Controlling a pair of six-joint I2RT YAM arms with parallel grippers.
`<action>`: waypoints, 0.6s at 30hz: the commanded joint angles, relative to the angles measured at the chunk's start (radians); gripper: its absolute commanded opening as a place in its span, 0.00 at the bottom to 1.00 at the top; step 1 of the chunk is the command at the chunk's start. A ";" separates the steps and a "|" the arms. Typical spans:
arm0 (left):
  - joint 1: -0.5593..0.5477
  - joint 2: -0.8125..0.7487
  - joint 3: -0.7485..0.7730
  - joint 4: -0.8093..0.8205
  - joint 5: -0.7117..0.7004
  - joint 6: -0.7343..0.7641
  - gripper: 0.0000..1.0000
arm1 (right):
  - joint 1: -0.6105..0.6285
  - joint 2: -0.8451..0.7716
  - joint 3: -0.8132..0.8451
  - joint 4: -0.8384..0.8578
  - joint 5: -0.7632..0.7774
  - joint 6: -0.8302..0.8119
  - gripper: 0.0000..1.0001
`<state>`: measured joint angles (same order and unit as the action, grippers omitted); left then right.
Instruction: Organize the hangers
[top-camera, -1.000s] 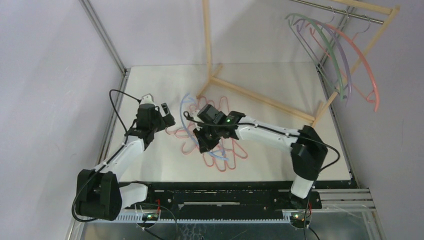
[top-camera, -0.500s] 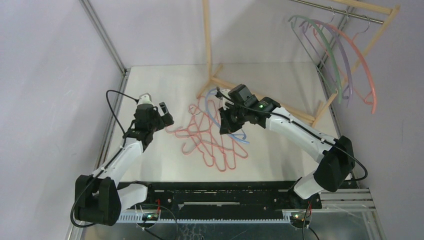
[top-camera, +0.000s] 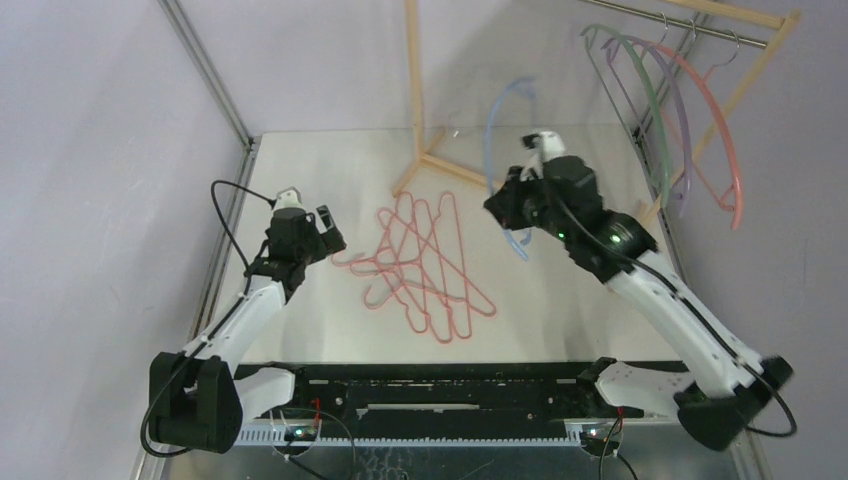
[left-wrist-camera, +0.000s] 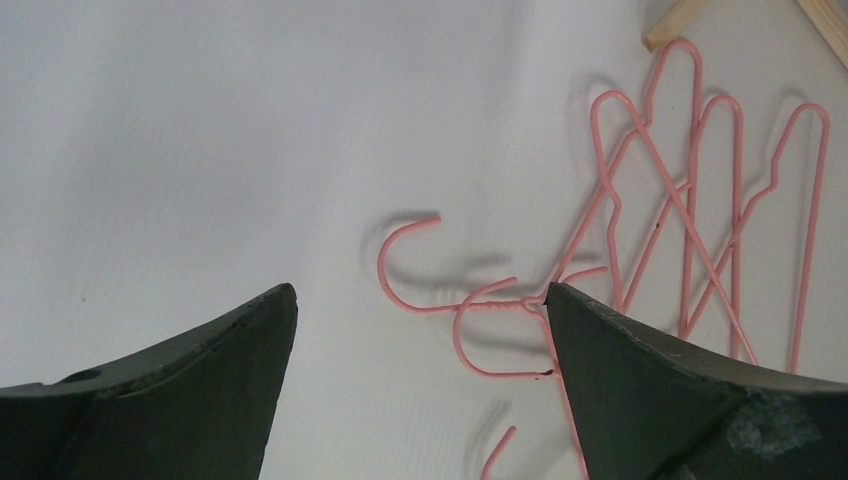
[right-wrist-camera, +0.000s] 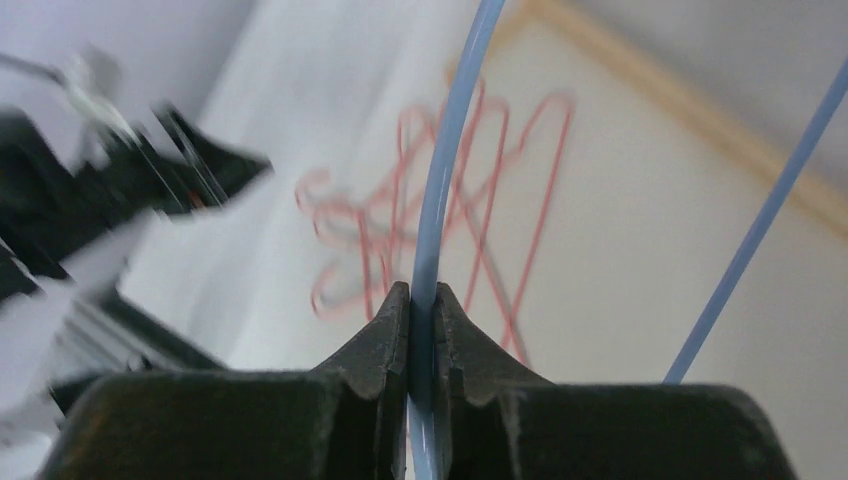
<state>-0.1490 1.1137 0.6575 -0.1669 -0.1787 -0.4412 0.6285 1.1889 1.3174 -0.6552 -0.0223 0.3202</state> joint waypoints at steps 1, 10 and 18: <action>0.005 0.018 0.081 0.022 0.025 -0.005 0.99 | -0.030 -0.144 -0.016 0.294 0.246 0.112 0.00; 0.004 0.046 0.103 0.024 0.043 0.001 0.99 | -0.201 -0.114 -0.016 0.467 0.146 0.213 0.00; 0.005 0.037 0.065 0.028 0.039 0.004 0.99 | -0.355 -0.067 -0.016 0.618 0.006 0.330 0.00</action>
<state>-0.1482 1.1599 0.7193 -0.1669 -0.1467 -0.4438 0.3305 1.1351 1.2793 -0.2264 0.0639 0.5728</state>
